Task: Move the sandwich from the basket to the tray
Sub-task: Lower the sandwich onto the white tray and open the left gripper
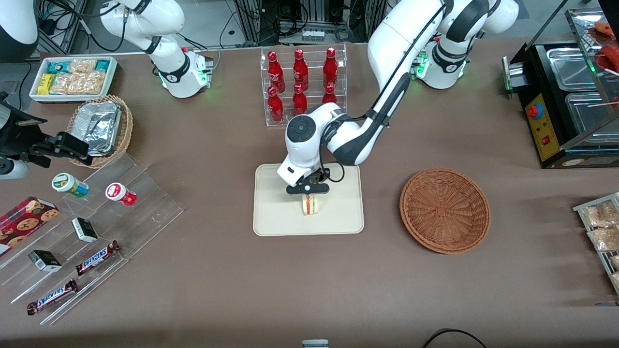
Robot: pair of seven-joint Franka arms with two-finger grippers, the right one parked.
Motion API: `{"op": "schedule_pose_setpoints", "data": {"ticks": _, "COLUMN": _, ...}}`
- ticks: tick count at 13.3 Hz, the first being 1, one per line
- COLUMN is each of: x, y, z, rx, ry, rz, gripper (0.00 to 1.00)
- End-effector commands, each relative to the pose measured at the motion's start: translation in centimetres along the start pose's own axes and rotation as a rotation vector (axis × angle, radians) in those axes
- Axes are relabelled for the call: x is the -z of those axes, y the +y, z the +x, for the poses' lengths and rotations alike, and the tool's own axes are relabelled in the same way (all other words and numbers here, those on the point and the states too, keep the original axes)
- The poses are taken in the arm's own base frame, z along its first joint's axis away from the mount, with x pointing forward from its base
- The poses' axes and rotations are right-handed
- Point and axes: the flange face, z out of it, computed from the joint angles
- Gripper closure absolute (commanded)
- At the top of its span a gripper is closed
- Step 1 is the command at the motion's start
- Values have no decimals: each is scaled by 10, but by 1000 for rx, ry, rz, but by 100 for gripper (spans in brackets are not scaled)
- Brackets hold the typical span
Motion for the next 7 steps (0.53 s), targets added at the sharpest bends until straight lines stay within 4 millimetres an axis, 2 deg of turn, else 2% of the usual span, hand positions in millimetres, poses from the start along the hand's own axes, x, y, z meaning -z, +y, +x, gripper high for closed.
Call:
{"op": "schedule_pose_setpoints", "data": {"ticks": 1, "x": 72, "y": -11, "z": 5, "rx": 36, "ry": 12, "rz": 21, "gripper": 1}}
{"op": "schedule_pose_setpoints", "data": {"ticks": 2, "x": 105, "y": -21, "z": 4, "rx": 71, "ry": -11, "rz": 22, "gripper": 1}}
{"op": "schedule_pose_setpoints", "data": {"ticks": 4, "x": 168, "y": -70, "z": 29, "rx": 183, "ry": -49, "rz": 8, "gripper": 1}}
{"op": "schedule_pose_setpoints", "data": {"ticks": 5, "x": 195, "y": -88, "z": 30, "rx": 199, "ry": -54, "rz": 12, "gripper": 1}}
{"op": "schedule_pose_setpoints", "data": {"ticks": 7, "x": 240, "y": -140, "z": 43, "rx": 241, "ry": -61, "rz": 47, "gripper": 1}}
